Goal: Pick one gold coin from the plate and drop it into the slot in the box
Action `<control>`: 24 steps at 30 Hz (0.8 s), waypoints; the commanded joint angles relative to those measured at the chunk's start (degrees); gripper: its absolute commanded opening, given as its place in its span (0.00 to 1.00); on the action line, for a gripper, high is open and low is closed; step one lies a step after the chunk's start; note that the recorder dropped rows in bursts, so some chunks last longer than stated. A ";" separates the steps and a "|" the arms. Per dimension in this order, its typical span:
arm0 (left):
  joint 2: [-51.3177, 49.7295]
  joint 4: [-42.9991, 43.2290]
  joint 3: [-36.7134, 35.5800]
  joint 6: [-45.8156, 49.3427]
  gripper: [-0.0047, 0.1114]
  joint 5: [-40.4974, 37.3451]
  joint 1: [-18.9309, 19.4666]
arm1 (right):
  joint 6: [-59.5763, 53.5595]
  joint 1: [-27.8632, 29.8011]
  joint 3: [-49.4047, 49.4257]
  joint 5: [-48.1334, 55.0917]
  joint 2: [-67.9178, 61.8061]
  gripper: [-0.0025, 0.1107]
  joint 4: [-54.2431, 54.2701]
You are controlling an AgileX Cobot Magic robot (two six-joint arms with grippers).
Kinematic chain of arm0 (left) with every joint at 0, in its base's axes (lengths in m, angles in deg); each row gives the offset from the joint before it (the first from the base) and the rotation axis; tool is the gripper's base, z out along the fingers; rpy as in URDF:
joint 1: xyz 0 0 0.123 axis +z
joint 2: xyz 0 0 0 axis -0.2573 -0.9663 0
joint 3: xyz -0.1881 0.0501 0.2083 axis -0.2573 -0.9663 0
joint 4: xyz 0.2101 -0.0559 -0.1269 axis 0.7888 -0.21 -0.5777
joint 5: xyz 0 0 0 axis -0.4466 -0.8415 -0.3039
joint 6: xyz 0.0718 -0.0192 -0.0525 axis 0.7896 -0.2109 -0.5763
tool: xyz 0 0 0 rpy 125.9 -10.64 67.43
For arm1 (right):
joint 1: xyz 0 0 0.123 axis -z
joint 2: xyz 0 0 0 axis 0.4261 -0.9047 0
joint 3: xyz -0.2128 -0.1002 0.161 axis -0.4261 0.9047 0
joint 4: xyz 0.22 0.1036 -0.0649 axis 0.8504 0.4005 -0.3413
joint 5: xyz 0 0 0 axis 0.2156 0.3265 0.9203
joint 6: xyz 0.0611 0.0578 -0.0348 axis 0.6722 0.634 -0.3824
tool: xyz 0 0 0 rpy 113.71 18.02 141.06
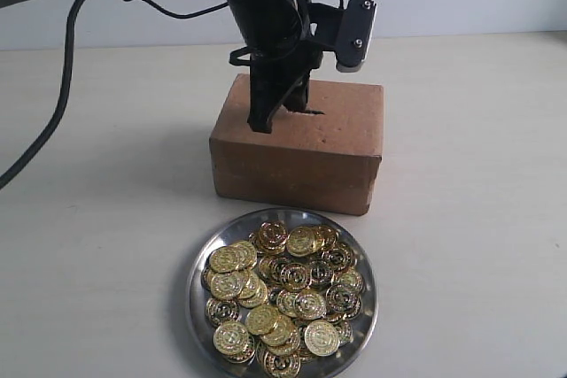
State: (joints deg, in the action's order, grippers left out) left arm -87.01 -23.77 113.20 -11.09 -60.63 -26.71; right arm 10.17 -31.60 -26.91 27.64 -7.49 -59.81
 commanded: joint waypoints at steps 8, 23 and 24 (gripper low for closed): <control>22.66 -4.02 -0.62 -14.28 0.04 -9.45 -0.95 | 56.38 -0.07 -4.25 -6.68 2.86 0.02 -77.97; 70.41 -3.03 -54.06 -23.65 0.04 10.10 8.26 | 68.23 -0.07 -5.54 -1.30 4.03 0.02 -106.77; 75.63 -2.77 -59.70 -22.97 0.04 14.27 9.09 | 72.23 -0.07 -7.83 -2.10 3.92 0.02 -113.04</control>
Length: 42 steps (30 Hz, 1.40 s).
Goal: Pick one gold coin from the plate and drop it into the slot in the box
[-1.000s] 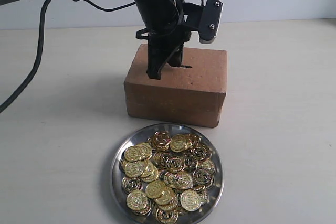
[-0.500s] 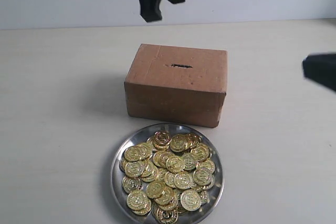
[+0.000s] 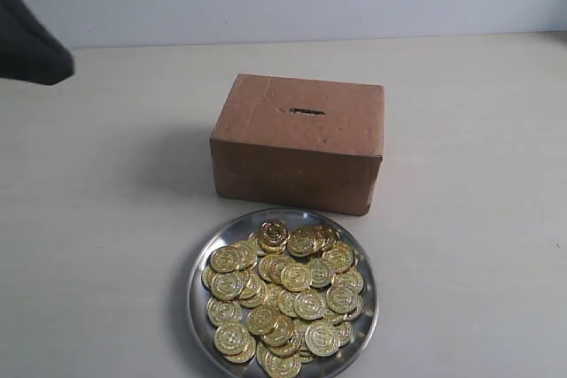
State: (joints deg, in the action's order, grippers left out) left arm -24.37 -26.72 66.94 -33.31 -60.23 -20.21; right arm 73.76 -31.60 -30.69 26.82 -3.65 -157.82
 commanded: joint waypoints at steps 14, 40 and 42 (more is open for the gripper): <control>29.73 -5.50 -47.28 -34.66 0.04 40.01 4.07 | 10.46 -0.07 -7.15 -14.01 -23.98 0.02 2.62; 42.12 -21.16 -65.81 -37.44 0.04 63.38 3.86 | 57.00 -0.07 23.10 -13.46 -1.99 0.02 -20.38; 42.12 -21.16 -65.81 -37.44 0.04 62.24 3.86 | 58.47 -0.07 25.01 -12.57 -1.21 0.02 -20.38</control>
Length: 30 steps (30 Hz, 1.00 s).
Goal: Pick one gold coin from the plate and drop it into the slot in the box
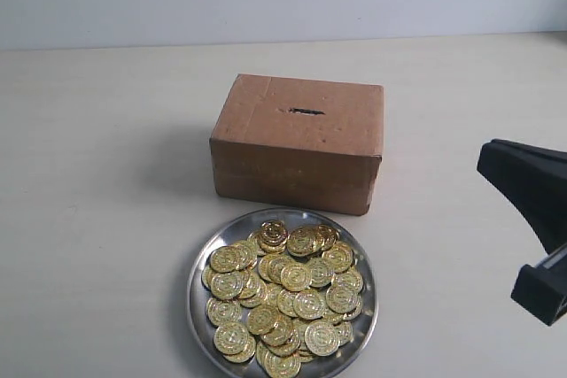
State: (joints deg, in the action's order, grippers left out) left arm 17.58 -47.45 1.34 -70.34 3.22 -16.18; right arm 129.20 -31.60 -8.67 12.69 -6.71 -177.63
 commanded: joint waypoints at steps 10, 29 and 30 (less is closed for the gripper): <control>0.17 -0.43 -0.20 -0.70 0.04 -10.26 -0.16 | 3.76 -0.07 9.81 -0.61 2.15 0.02 2.09; 0.17 -0.60 -0.20 -0.70 0.04 -12.68 -0.16 | 3.86 -0.07 10.31 -0.01 2.15 0.02 3.29; 0.17 -0.60 -0.20 -0.56 0.04 -12.69 -0.16 | 3.86 -0.07 10.31 0.24 2.15 0.02 3.29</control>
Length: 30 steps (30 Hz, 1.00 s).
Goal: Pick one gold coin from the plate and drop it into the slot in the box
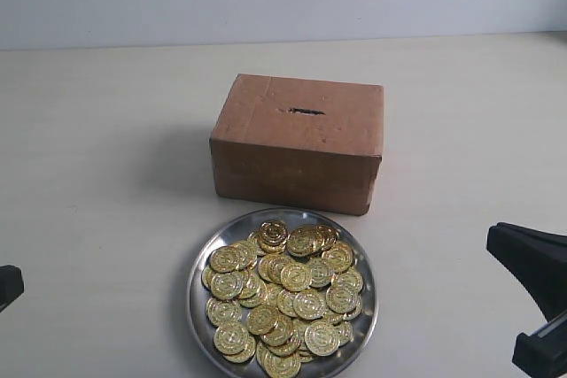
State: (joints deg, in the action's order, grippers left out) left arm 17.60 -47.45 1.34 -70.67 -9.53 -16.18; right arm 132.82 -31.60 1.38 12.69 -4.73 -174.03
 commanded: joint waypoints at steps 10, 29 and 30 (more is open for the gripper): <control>0.15 -0.22 -0.20 -0.33 0.04 0.07 -0.16 | -19.43 29.52 0.27 -19.32 20.50 0.02 -2.67; 0.15 -0.22 -0.20 -0.23 0.04 -0.38 -0.16 | -17.79 54.13 0.27 -39.64 31.33 0.02 -1.81; 0.15 -0.22 -0.20 -0.23 0.04 -0.38 -0.16 | -17.79 54.13 0.27 -39.64 31.33 0.02 -1.81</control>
State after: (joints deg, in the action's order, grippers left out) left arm 17.70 -47.45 1.34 -70.67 -9.99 -16.18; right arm 114.61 22.19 1.38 -26.56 26.22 -176.24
